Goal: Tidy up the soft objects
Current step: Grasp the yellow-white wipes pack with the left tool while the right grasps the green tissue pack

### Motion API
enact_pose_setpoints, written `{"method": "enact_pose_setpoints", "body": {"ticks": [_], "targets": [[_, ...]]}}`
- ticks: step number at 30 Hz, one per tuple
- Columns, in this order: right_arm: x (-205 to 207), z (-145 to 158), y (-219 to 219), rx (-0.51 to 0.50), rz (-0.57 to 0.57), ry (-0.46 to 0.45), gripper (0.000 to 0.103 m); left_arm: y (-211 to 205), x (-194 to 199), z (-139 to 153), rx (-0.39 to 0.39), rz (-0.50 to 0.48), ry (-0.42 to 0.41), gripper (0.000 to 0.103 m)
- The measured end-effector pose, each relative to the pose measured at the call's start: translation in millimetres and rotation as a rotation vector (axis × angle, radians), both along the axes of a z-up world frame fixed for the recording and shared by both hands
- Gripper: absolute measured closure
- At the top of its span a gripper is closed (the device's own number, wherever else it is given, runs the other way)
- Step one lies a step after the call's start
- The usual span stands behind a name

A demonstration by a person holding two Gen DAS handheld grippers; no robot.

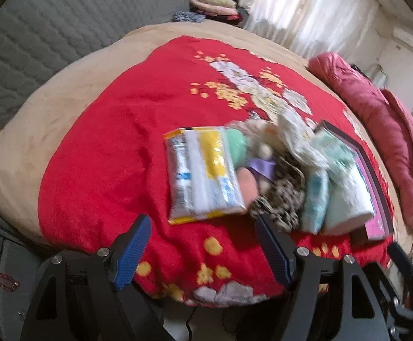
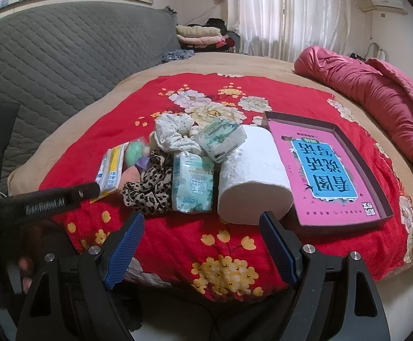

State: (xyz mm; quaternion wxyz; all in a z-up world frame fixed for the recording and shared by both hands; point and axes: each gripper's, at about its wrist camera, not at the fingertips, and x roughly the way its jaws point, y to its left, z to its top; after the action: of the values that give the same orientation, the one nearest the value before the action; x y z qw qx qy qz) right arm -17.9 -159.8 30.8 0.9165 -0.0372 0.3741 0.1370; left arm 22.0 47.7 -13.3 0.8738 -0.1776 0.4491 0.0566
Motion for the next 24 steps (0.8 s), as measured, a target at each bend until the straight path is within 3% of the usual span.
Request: {"method": "enact_pose_setpoints", "body": {"ticks": [8, 15, 24], "targets": [[9, -4, -1, 0.004, -0.002, 0.008, 0.019, 20, 34, -10, -0.091, 0.003, -0.018, 0.028], [17, 3, -1, -0.025, 0.005, -0.037, 0.019, 28, 63, -33, -0.165, -0.003, 0.037, 0.028], [60, 12, 7, -0.107, 0.031, -0.096, 0.019, 33, 77, -51, -0.218, -0.005, 0.062, 0.028]]}}
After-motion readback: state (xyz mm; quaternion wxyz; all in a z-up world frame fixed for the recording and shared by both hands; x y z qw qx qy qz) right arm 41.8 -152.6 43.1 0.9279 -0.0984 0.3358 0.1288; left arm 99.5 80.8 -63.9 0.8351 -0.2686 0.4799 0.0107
